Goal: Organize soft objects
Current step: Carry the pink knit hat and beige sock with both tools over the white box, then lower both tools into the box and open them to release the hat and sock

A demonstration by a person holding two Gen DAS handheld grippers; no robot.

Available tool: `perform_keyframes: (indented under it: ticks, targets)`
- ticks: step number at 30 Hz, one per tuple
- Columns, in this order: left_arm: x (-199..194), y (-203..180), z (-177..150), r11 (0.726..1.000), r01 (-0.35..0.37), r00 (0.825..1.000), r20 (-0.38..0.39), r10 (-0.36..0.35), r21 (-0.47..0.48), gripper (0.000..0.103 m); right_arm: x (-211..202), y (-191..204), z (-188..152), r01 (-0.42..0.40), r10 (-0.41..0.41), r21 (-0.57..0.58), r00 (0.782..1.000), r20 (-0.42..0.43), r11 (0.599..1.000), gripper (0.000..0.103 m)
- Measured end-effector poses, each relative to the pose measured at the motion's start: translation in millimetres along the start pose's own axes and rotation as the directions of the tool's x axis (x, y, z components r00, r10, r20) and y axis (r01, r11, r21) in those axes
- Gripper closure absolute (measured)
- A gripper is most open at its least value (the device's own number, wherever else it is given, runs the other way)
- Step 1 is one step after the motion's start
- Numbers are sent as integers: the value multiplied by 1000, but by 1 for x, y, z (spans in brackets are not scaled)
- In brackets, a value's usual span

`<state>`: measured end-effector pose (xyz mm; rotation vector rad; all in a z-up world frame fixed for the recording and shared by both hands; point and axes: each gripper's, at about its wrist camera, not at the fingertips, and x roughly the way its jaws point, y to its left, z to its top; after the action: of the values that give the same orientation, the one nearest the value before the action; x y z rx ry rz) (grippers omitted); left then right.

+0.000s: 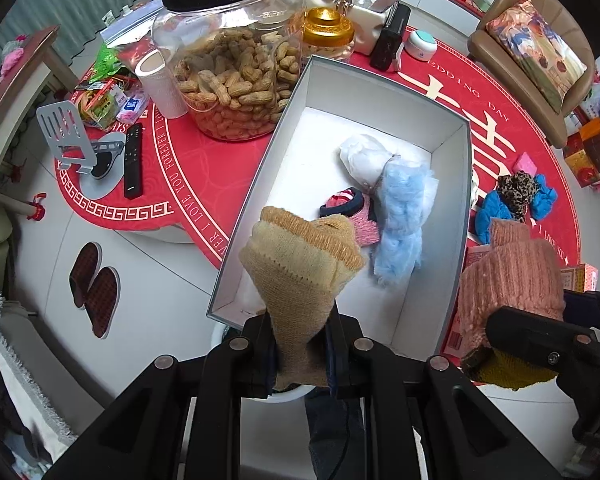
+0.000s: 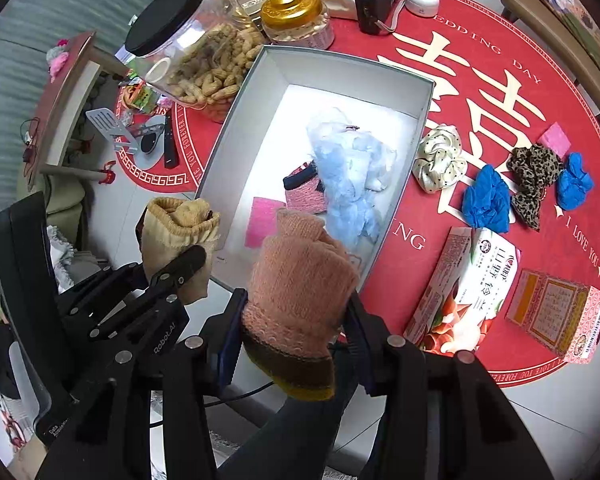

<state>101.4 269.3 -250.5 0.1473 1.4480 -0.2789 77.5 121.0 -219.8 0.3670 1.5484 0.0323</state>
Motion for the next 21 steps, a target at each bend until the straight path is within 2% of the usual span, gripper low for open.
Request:
perform_keyframes:
  ticks: [21]
  targets:
    - [28,0,10,1000,-6,998,-63,7,24,84,31,-3,16,-16,18,59,999,-32,998,53]
